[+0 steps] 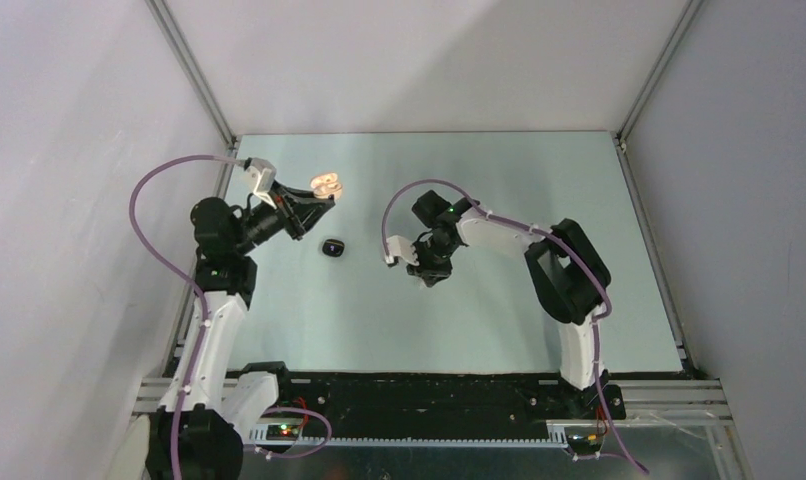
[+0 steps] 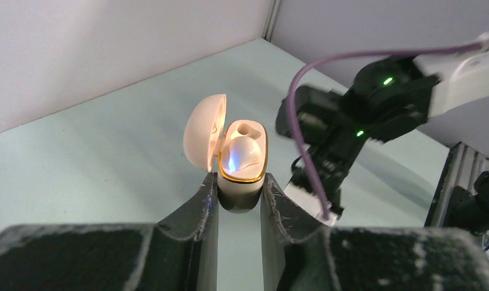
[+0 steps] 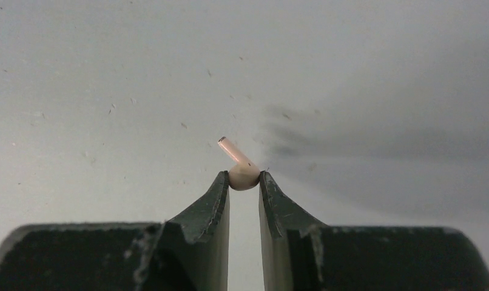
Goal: Insert the wireless bluetooth earbuds into the charging case
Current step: Pick up the earbud from the center of the board, then place the earbud at the center of the board.
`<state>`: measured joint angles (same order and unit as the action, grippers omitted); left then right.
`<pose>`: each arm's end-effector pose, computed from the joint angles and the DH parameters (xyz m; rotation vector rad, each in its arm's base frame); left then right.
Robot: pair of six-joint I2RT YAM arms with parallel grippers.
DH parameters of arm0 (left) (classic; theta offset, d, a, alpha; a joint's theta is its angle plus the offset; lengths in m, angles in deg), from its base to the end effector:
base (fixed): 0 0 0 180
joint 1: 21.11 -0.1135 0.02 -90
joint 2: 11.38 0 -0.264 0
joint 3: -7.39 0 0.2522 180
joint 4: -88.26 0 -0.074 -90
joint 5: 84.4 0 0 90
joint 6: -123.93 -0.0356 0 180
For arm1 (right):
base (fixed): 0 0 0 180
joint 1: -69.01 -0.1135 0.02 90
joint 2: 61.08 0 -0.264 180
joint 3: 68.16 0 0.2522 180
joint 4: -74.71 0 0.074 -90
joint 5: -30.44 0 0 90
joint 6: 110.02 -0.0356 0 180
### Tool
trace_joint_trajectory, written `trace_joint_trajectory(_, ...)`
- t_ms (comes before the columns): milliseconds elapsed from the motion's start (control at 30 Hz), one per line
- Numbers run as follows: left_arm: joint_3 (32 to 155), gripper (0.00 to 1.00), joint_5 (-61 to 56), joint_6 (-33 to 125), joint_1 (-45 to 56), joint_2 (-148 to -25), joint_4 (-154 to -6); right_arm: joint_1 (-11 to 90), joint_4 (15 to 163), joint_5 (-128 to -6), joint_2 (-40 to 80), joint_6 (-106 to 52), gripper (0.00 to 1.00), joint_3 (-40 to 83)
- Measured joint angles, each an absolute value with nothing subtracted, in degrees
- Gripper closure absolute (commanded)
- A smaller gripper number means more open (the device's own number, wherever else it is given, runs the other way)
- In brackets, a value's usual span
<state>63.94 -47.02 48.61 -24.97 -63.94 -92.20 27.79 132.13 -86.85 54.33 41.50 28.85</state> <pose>0.2079 -0.0143 0.3481 0.5114 1.4980 -0.8294 0.2890 0.2748 0.1699 -2.2051 1.6556 0.5982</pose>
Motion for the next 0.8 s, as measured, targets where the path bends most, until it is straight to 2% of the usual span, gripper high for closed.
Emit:
trace_joint_trajectory(67, 63.6, 1.00, -46.7, 47.3, -24.0, -65.0, -92.3, 27.4, 132.9, -84.1, 51.6, 38.6, 1.00, 28.9)
trace_joint_trajectory(500, 61.1, 1.00, -42.3, 35.1, -10.0, -72.6, -93.2, 23.6, 133.0, -61.1, 29.1, 29.8, 1.00, 37.5)
trace_joint_trajectory(633, 58.9, 1.00, -42.5, 29.0, -7.4, -72.6, -93.8, 23.3, 139.3, -58.9, 31.4, 25.4, 1.00, 49.7)
trace_joint_trajectory(800, 56.6, 1.00, -41.0, 21.2, -5.5, -72.0, -94.1, 23.4, 156.3, -62.4, 43.8, 13.9, 1.00, 75.2)
